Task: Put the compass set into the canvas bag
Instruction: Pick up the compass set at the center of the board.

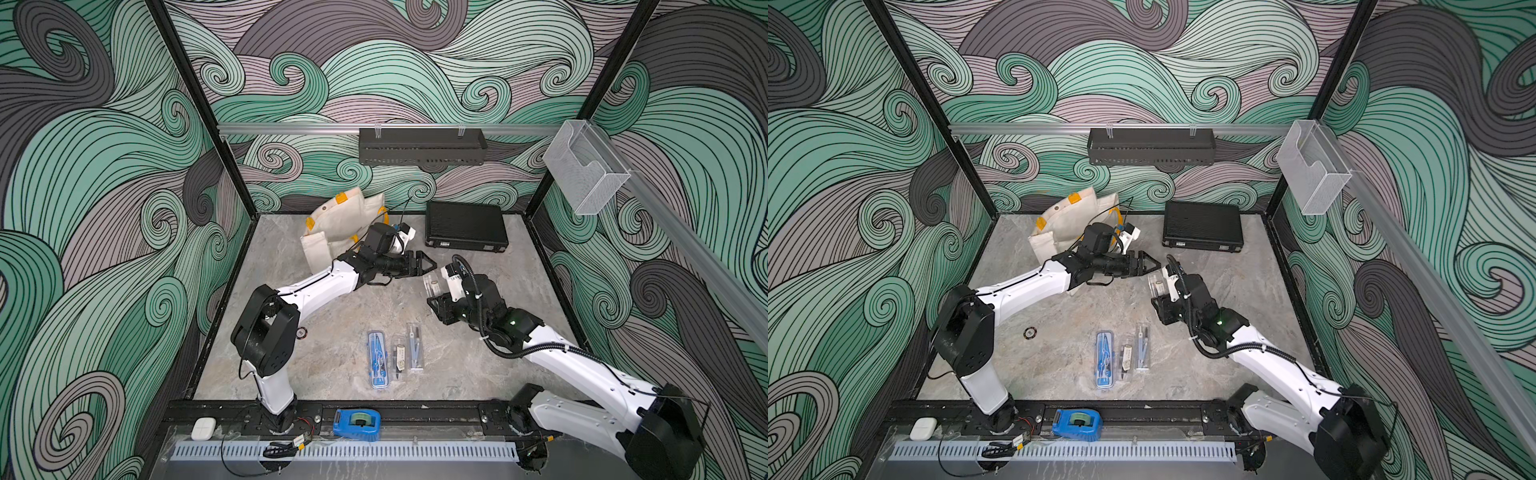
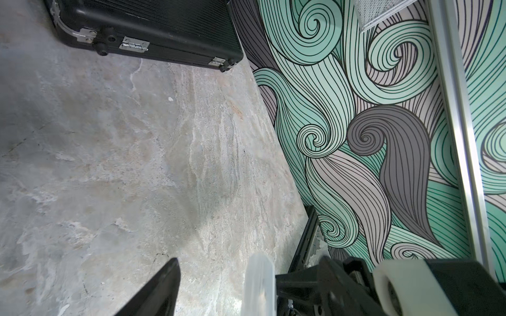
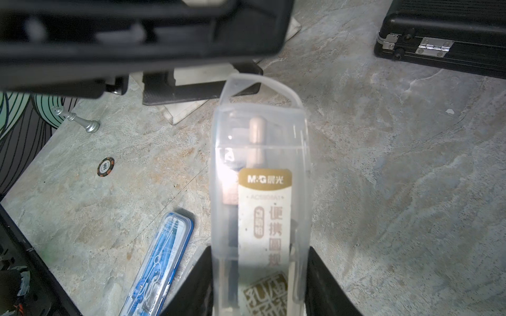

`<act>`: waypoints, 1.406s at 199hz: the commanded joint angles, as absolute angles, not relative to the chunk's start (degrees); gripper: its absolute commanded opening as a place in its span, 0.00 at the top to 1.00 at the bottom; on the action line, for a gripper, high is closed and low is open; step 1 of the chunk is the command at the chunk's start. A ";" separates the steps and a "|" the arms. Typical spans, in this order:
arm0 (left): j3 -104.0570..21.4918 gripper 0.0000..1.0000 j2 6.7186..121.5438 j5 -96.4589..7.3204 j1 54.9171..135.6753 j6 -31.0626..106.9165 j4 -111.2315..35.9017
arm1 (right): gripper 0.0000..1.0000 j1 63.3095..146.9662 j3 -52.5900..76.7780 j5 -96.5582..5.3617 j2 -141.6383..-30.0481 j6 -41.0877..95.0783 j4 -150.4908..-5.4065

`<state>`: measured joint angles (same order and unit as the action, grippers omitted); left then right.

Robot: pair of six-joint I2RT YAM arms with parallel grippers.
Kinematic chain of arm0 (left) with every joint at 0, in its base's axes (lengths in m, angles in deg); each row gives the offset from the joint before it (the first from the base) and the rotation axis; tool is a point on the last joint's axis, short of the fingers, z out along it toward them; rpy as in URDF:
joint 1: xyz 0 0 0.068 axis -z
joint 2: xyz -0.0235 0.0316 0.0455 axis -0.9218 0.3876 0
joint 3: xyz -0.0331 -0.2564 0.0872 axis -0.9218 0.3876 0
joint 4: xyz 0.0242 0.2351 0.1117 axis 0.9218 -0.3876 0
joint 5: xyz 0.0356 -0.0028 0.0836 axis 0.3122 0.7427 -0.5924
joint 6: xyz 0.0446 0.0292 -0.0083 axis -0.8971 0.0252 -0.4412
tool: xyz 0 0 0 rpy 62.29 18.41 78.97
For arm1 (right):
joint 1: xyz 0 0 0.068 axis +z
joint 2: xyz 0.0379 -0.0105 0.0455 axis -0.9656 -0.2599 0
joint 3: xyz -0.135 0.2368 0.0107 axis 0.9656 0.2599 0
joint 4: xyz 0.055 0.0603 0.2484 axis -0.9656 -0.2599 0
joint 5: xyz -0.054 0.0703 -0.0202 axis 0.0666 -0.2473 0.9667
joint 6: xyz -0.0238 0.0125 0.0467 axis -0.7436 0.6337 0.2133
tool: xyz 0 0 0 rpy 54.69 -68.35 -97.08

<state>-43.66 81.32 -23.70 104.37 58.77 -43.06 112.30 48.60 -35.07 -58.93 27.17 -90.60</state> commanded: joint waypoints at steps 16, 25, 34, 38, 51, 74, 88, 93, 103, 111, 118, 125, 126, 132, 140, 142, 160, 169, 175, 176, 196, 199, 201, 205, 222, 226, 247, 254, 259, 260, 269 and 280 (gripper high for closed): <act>-44.03 0.34 80.83 -21.57 105.43 59.90 -42.99 | 0.57 111.95 45.61 -34.47 -60.60 26.11 -86.64; -44.16 0.37 81.07 -21.37 105.47 60.12 -42.99 | 0.57 111.94 45.35 -34.39 -60.99 25.92 -86.12; -44.29 0.41 81.24 -21.07 105.52 60.32 -42.91 | 0.57 111.98 45.02 -34.33 -61.35 25.70 -85.55; -44.28 0.42 81.25 -20.96 105.52 60.41 -42.78 | 0.57 111.92 44.93 -34.30 -61.52 25.62 -85.43; -44.27 0.47 81.26 -20.92 105.52 60.61 -42.51 | 0.57 111.87 44.36 -34.31 -62.05 25.09 -85.25; -44.46 0.55 81.26 -21.39 105.52 60.43 -42.75 | 0.57 111.85 44.09 -34.02 -62.75 24.66 -84.51; -44.47 0.60 81.53 -21.55 105.52 60.61 -42.73 | 0.57 111.85 44.07 -34.02 -63.00 24.90 -83.84; -44.55 0.62 81.58 -21.51 105.52 60.69 -42.73 | 0.57 111.85 44.03 -34.02 -63.07 24.90 -83.59; -44.76 0.65 81.78 -21.55 105.52 60.65 -43.11 | 0.56 111.85 44.02 -34.03 -63.29 24.88 -83.35; -44.99 0.69 82.03 -21.60 105.52 60.69 -43.40 | 0.56 111.81 44.09 -34.00 -63.41 24.87 -83.13; -45.08 0.72 81.99 -21.77 105.52 60.77 -43.56 | 0.56 111.85 44.11 -33.96 -63.54 24.93 -82.84; -45.03 0.74 81.95 -21.90 105.47 60.96 -43.52 | 0.56 111.86 44.20 -33.86 -63.63 24.94 -82.69; -45.01 0.75 81.95 -21.95 105.50 60.96 -43.52 | 0.56 111.85 44.20 -33.86 -63.66 25.01 -82.68; -45.04 0.77 82.02 -22.06 105.51 60.96 -43.52 | 0.56 111.84 44.20 -33.88 -63.80 25.08 -82.54; -45.04 0.79 81.81 -22.36 105.44 60.79 -43.61 | 0.56 111.86 44.20 -33.93 -63.94 25.06 -82.47; -44.98 0.79 81.79 -22.46 105.43 60.81 -43.65 | 0.56 111.87 44.20 -33.97 -63.95 25.14 -82.43; -45.08 0.81 81.43 -24.05 105.43 60.06 -44.50 | 0.56 111.89 44.29 -33.81 -64.02 25.17 -82.35; -45.24 0.81 81.34 -24.96 105.43 59.51 -45.26 | 0.55 111.84 44.29 -33.71 -64.05 25.17 -82.48; -45.33 0.81 81.31 -25.41 105.43 59.17 -45.76 | 0.53 111.85 44.29 -33.69 -64.12 25.10 -82.53; -45.34 0.81 81.28 -25.55 105.43 59.10 -45.83 | 0.53 111.85 44.20 -33.64 -64.12 25.09 -82.52; -45.56 0.83 81.26 -26.67 105.34 58.51 -46.65 | 0.48 111.84 44.29 -33.54 -64.00 25.10 -82.92; -45.65 0.83 81.31 -26.84 105.34 58.36 -46.82 | 0.48 111.77 44.24 -33.59 -63.99 25.16 -82.97; -45.64 0.84 81.26 -26.94 105.34 58.33 -46.92 | 0.48 111.83 44.25 -33.60 -63.98 25.10 -83.06; -45.78 0.84 81.27 -27.20 105.28 58.10 -47.12 | 0.47 111.85 44.29 -33.57 -63.99 25.01 -83.22; -46.48 0.85 81.36 -28.67 105.04 56.93 -48.69 | 0.46 111.84 44.20 -33.60 -64.08 24.64 -84.19; -46.76 0.85 81.34 -29.11 104.95 56.51 -49.20 | 0.45 111.81 44.14 -33.60 -64.10 24.60 -84.45; -48.95 0.85 81.08 -32.45 104.10 53.43 -53.47 | 0.38 111.85 44.49 -33.60 -63.90 24.78 -85.64; -49.84 0.85 80.83 -33.58 103.66 52.19 -54.85 | 0.37 111.85 44.76 -33.60 -63.78 24.90 -85.84; -50.52 0.85 80.63 -34.26 103.30 51.30 -55.53 | 0.36 111.81 45.02 -33.65 -63.75 25.01 -86.01; -50.66 0.85 80.59 -34.37 103.27 51.12 -55.63 | 0.36 111.83 45.10 -33.67 -63.67 25.05 -86.02; -51.73 0.86 80.06 -35.56 102.53 49.83 -56.48 | 0.36 111.86 45.55 -33.75 -63.60 25.08 -86.11; -53.00 0.86 79.25 -37.52 101.72 48.17 -57.05 | 0.36 111.85 46.01 -33.73 -63.57 25.15 -86.28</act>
<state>-48.45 81.54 -32.11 103.77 54.01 -53.40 111.97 45.84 -34.51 -64.03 25.01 -85.60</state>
